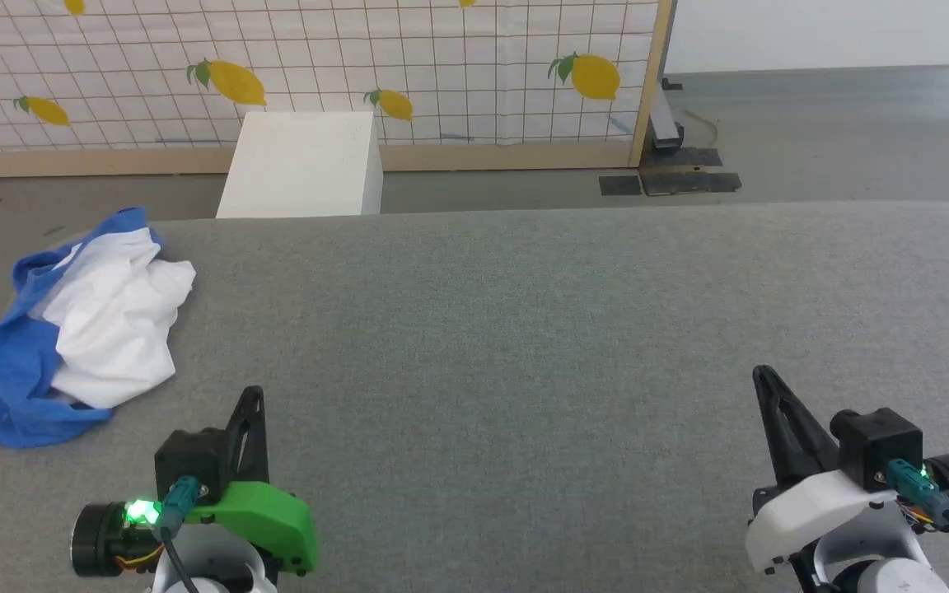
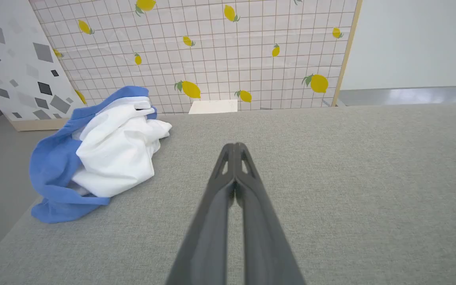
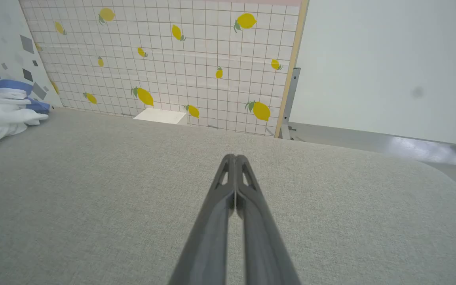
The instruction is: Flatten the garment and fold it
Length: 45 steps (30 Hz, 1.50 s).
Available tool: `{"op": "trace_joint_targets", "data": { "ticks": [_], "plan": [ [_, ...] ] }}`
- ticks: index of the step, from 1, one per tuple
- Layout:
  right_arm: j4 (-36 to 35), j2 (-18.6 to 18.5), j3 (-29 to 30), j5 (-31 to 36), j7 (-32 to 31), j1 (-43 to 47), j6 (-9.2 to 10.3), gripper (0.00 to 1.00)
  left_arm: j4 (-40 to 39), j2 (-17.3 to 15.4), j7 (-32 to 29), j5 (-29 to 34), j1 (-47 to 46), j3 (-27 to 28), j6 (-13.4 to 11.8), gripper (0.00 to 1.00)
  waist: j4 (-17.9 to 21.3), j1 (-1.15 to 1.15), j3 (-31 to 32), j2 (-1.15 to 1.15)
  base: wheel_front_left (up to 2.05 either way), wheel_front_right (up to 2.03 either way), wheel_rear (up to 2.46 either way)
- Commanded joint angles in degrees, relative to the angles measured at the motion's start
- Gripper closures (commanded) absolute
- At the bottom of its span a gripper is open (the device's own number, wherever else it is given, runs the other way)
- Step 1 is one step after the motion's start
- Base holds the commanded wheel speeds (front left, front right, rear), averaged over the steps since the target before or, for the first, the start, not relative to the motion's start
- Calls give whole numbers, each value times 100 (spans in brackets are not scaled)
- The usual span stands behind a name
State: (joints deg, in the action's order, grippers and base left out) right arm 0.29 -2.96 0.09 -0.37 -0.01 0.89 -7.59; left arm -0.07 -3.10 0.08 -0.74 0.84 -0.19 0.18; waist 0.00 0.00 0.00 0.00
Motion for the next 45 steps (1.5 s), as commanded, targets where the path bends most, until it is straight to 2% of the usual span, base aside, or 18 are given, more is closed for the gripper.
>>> {"op": "trace_joint_targets", "data": {
  "ticks": [1, 23, 24, 45],
  "plan": [
    [-29, 8, -9, 37, 1, -89, 10, 100, 7, 23, -8, 74, -84, 19, -18, 100, 0, 0, 0, 0, 0, 0, 0],
    [-29, 8, -9, 37, 1, -89, 10, 100, 7, 23, -8, 74, -84, 19, -18, 100, 0, 0, 0, 0, 0, 0, 0],
    [0, 0, -1, 0, 0, 1, 0, 0, 0, 0, 0, 0, 0, 1, 1, 0, 0, 0, 0, 0, 0, 0, 0],
    [44, 1, 235, -201, 187, 34, 1, 0, -62, 2, 186, -140, 83, -65, 18, 0, 0, 0, -11, 0, 0, 0, 0]
  ]
}}
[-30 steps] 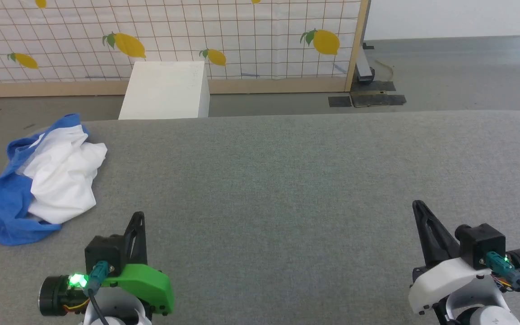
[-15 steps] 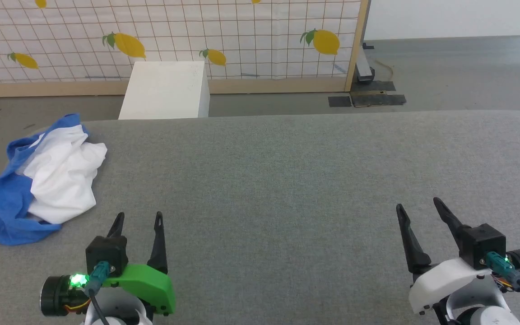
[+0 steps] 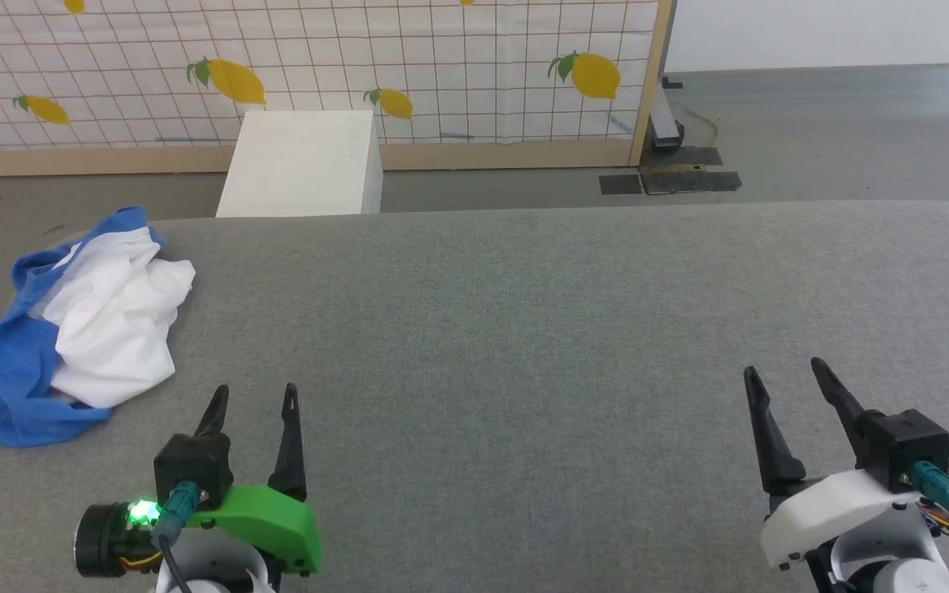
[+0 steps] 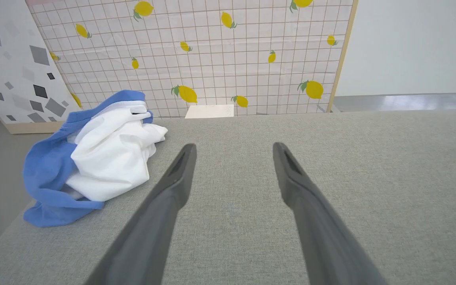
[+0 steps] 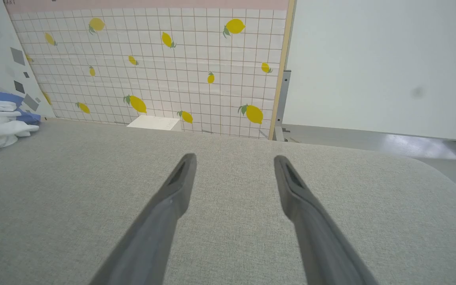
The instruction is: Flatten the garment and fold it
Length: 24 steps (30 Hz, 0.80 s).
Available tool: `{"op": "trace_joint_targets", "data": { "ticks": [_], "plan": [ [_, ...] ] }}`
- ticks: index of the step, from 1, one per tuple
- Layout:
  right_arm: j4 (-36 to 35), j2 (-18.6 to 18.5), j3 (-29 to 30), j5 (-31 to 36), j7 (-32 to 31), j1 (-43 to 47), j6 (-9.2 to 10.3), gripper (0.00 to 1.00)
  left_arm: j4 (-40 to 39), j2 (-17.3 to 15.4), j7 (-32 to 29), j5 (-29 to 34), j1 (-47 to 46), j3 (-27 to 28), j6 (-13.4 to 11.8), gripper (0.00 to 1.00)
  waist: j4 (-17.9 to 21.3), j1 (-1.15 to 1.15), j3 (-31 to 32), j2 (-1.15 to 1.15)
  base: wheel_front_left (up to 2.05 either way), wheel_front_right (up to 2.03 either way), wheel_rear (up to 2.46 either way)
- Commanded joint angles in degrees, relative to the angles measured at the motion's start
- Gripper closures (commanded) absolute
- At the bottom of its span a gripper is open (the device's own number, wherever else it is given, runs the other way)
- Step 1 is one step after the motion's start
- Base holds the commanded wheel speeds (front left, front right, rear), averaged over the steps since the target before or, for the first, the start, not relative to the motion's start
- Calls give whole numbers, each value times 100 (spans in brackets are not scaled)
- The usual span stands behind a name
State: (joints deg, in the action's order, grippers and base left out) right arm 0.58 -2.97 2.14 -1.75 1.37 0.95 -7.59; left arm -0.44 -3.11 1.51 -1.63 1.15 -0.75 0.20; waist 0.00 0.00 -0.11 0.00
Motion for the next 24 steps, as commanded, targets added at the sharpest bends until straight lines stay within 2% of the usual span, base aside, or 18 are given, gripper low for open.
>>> {"op": "trace_joint_targets", "data": {
  "ticks": [1, 24],
  "plan": [
    [17, 2, 45, -72, 60, 30, 1, 0, -28, 3, 54, -56, 56, -11, 18, 0, 0, 0, -1, 0, 0, 0, 0],
    [64, 4, 339, -254, 333, 96, 3, 0, -83, 7, 325, -260, 183, -72, 41, 0, -90, 0, 13, 0, 0, 0, 0]
  ]
}}
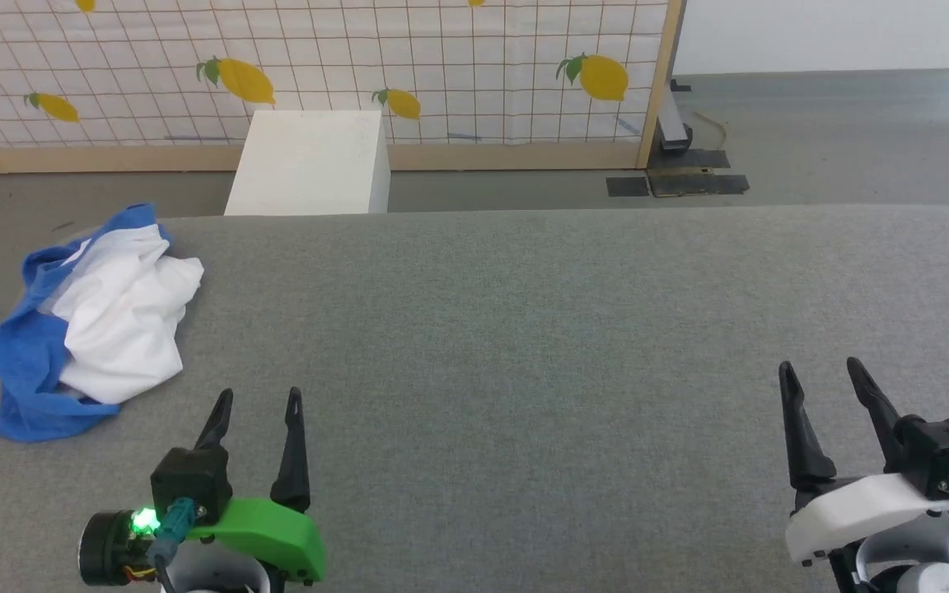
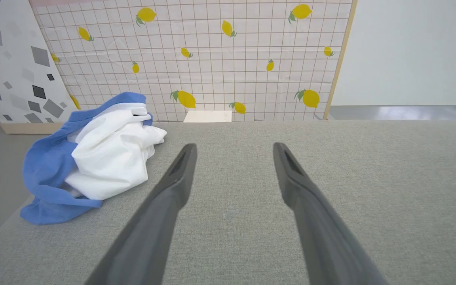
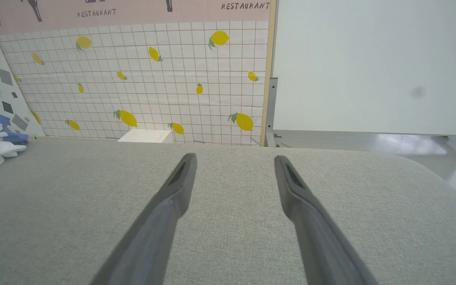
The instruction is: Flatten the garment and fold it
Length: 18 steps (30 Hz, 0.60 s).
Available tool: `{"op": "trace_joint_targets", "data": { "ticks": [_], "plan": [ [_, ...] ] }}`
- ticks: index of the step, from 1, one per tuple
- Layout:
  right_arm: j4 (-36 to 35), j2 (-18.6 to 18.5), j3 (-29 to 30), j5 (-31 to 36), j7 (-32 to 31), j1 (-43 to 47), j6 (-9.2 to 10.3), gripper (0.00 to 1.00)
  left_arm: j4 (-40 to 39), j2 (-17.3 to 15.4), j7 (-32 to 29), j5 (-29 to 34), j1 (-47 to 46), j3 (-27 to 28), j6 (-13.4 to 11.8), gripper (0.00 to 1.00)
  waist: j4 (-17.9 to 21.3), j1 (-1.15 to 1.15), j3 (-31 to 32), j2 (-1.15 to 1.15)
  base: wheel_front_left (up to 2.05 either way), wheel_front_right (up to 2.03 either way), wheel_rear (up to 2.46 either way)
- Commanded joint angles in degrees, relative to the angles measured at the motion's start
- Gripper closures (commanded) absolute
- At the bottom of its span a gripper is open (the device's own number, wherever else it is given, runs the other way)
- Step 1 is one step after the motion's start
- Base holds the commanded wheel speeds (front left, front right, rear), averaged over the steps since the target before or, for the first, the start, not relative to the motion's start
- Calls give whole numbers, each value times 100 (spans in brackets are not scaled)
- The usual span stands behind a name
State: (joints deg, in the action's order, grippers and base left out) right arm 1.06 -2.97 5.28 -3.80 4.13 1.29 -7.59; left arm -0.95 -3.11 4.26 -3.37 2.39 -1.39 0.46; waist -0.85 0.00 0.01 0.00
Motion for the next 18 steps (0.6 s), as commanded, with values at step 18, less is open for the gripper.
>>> {"op": "trace_joint_targets", "data": {
  "ticks": [18],
  "plan": [
    [53, 5, 66, -151, 270, 156, 4, 0, -108, 11, 261, -254, 184, -13, -37, 0, -329, 0, 28, 0, 0, 0, 0]
  ]
}}
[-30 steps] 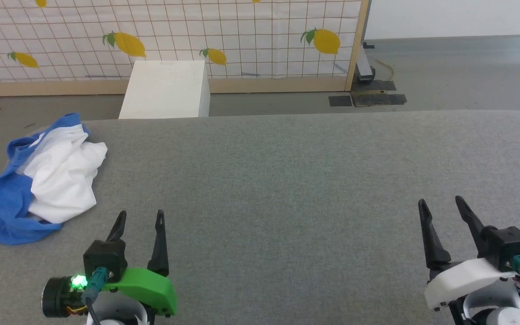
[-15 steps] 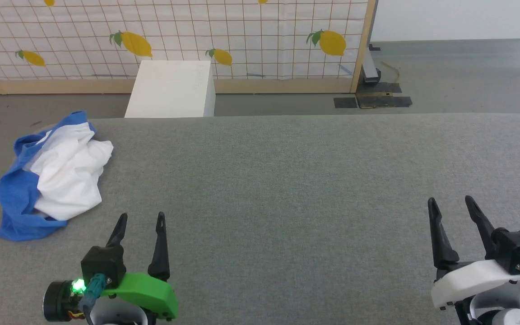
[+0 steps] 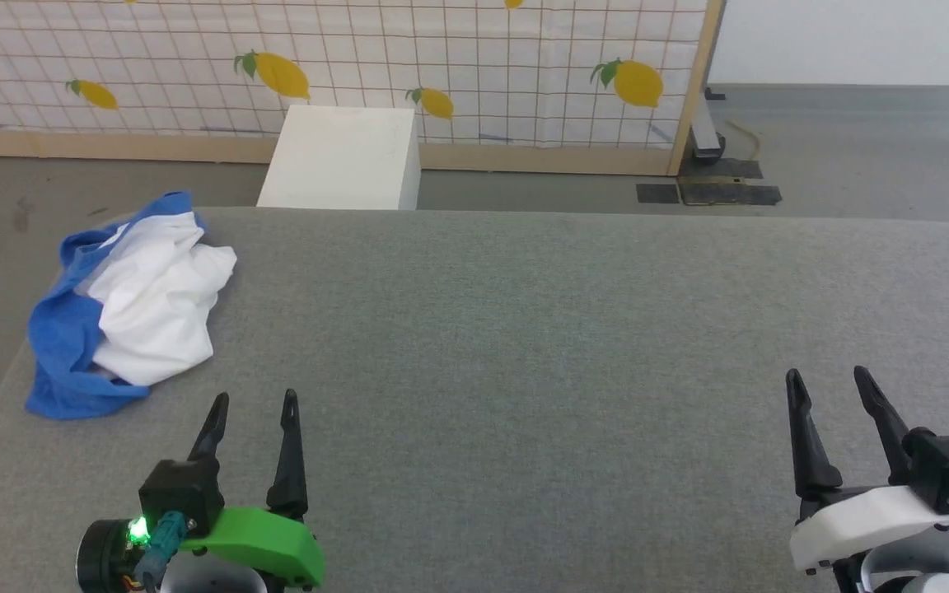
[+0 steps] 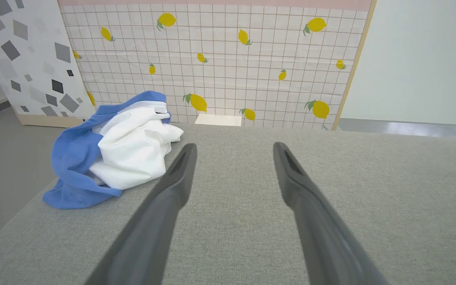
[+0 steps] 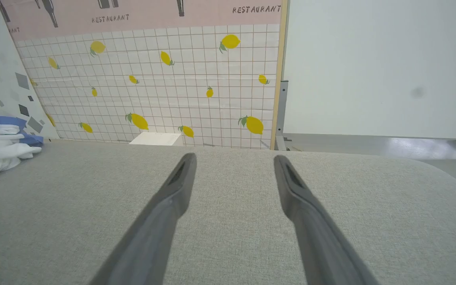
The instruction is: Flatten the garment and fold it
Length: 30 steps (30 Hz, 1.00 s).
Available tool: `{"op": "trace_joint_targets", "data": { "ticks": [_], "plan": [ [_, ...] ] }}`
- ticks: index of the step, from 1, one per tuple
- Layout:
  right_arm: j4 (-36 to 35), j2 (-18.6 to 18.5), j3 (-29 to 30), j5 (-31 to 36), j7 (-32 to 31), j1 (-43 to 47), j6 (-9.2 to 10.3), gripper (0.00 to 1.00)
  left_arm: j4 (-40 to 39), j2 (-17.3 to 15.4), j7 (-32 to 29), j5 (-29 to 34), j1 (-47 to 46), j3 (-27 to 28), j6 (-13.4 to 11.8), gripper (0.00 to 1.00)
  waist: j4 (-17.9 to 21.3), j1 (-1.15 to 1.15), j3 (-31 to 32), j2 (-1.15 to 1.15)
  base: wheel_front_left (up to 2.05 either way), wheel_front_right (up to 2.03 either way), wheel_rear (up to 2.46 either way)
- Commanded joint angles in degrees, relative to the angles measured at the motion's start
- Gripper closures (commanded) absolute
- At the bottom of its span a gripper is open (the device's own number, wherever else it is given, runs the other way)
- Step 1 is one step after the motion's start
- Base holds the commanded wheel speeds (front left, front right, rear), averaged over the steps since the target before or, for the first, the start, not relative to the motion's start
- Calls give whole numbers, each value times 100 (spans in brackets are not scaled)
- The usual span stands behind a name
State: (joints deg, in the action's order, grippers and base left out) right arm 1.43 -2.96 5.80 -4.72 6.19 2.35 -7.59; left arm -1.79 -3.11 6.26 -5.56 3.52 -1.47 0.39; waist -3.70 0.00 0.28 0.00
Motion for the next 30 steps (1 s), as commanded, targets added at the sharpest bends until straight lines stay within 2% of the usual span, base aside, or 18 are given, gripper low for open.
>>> {"op": "trace_joint_targets", "data": {
  "ticks": [1, 30],
  "plan": [
    [16, 4, 16, -63, 76, 54, 5, 0, -29, 11, 74, -46, 79, -8, -32, 0, -78, 0, 0, 0, 0, 0, 0],
    [104, 6, -29, -234, 420, 158, 7, 0, -171, 16, 416, -329, 265, -59, -86, 0, -1164, 0, -32, 0, 0, 0, 0]
  ]
}}
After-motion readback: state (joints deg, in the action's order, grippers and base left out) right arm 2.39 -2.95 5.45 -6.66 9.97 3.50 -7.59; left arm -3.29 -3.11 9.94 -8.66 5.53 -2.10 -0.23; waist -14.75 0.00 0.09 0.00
